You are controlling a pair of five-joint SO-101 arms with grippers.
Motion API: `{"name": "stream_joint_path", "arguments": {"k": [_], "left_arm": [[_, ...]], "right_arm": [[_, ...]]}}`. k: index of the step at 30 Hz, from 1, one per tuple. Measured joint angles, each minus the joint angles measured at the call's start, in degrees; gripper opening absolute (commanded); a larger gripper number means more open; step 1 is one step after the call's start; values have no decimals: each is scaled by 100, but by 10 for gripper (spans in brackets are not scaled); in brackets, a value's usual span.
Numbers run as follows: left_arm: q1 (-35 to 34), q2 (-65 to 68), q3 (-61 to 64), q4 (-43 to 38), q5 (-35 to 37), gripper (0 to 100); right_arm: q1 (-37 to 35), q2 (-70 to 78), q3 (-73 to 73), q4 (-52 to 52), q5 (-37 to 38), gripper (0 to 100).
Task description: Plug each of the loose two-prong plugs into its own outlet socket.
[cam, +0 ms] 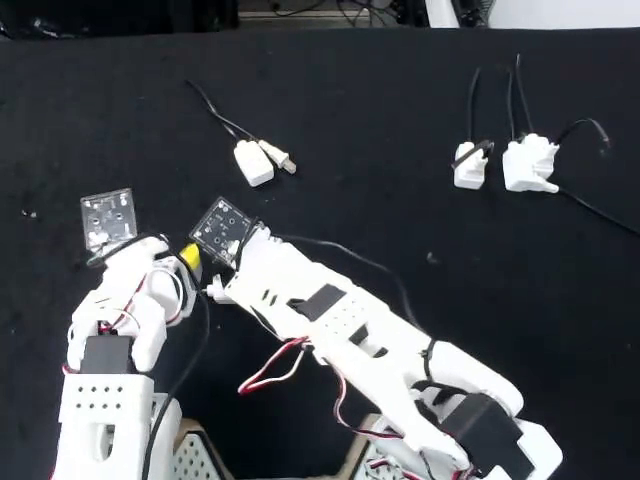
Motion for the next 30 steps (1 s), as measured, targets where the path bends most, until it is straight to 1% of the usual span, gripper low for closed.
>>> {"name": "stream_joint_path", "arguments": {"k": [9,15,24,30], "left_arm": [[53,-62,0,0,-53,210],[334,-62,0,0,-62,210],[360,-62,0,0,-105,210],[360,-70,158,0,-299,210]], "right_arm": [[-18,0,0,0,0,11],[-149,0,9,0,0,11],[-149,-70,44,0,0,11],[-158,-79,44,0,0,11]]}}
